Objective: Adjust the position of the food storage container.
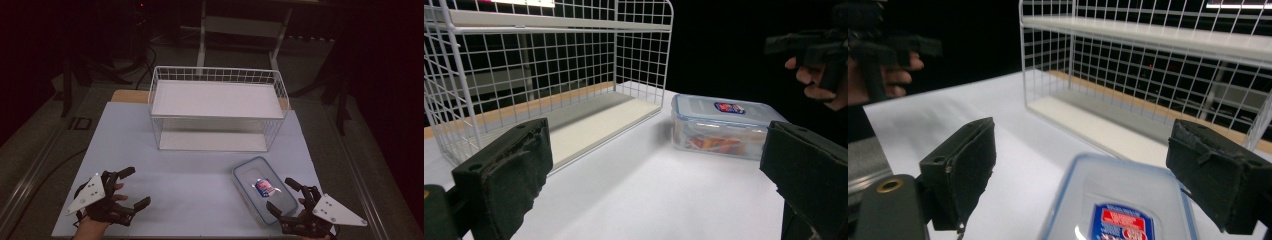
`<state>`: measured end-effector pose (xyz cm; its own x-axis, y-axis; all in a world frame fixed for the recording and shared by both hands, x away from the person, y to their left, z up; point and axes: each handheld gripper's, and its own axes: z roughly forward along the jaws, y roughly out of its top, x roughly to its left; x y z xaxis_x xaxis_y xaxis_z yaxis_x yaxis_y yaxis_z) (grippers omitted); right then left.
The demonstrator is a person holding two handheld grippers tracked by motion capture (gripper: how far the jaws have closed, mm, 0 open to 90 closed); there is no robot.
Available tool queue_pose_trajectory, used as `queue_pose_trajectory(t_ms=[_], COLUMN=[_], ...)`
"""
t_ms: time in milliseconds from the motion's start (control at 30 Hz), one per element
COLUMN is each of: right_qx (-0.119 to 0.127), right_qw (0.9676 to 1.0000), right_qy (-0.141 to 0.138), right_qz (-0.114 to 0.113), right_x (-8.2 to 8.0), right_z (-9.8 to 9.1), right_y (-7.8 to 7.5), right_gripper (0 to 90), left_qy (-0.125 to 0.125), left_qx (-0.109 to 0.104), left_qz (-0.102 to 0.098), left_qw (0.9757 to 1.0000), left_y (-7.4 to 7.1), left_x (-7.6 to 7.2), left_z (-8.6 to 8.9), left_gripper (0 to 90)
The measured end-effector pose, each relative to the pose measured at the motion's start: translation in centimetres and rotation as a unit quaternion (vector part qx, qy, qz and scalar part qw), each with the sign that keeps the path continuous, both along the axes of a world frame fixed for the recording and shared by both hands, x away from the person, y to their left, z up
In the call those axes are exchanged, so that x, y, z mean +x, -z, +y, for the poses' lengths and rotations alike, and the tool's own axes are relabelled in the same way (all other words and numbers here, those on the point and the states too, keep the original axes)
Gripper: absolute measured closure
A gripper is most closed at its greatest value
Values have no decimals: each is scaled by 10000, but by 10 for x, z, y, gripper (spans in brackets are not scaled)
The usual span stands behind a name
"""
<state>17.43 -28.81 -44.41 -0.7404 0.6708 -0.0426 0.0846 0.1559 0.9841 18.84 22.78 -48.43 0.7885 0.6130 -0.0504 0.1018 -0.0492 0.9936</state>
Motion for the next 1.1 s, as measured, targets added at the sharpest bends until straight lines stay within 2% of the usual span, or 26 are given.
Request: queue_pose_trajectory(t_ms=[67, 133, 167, 200, 267, 300, 433, 467, 567, 667, 767, 833, 867, 1033, 1100], right_qx=[156, 203, 203, 151, 147, 70, 52, -133, -340, -329, -533, -583, -715, -895, -1152], right_qw=[9999, 9997, 9997, 9999, 9998, 9998, 9996, 9990, 9968, 9934, 9896, 9885, 9858, 9799, 9760], right_qy=[-15, 14, 14, -2, -7, 36, 47, 143, 240, 160, 226, 262, 328, 575, 728], right_qz=[-62, -129, -129, -52, 122, 202, 259, 404, 681, 1085, 1317, 1367, 1480, 1687, 1696], right_x=[-3, -6, -6, -6, -5, -4, -6, -6, -6, -5, -8, -10, -13, -14, -15], right_z=[0, 2, 2, 1, 0, -1, -6, -10, -18, -28, -33, -35, -41, -57, -63], right_y=[-7, -17, -17, -26, -33, -35, -37, -35, -25, -9, 4, 8, 16, 29, 34], right_gripper=[113, 113, 113, 113, 114, 113, 120, 139, 226, 362, 467, 495, 578, 783, 856], left_qy=[-6, -15, -15, -24, -29, -33, -29, -25, -7, -12, -23, -23, -20, 0, -1], left_qx=[25, 25, 25, 35, 53, 49, 43, 47, 64, 55, 67, 66, 83, 115, 107], left_qz=[-11, -25, -25, -44, -49, -52, -43, -36, -30, -20, -14, -6, -4, -12, -13], left_qw=[10000, 10000, 10000, 10000, 10000, 10000, 10000, 10000, 10000, 10000, 10000, 10000, 10000, 9999, 9999], left_y=[0, 0, 0, -1, -1, -1, -1, -1, 0, 0, 0, 0, 0, 1, 1], left_x=[0, 0, 0, -1, -1, -2, -1, 0, 0, -1, 0, 0, 0, 0, 0], left_z=[-1, -1, -1, -2, -2, -2, -2, -2, -3, -3, -3, -3, -4, -5, -5], left_gripper=[6, 6, 6, 6, 6, 6, 6, 6, 6, 6, 6, 6, 6, 6, 6])
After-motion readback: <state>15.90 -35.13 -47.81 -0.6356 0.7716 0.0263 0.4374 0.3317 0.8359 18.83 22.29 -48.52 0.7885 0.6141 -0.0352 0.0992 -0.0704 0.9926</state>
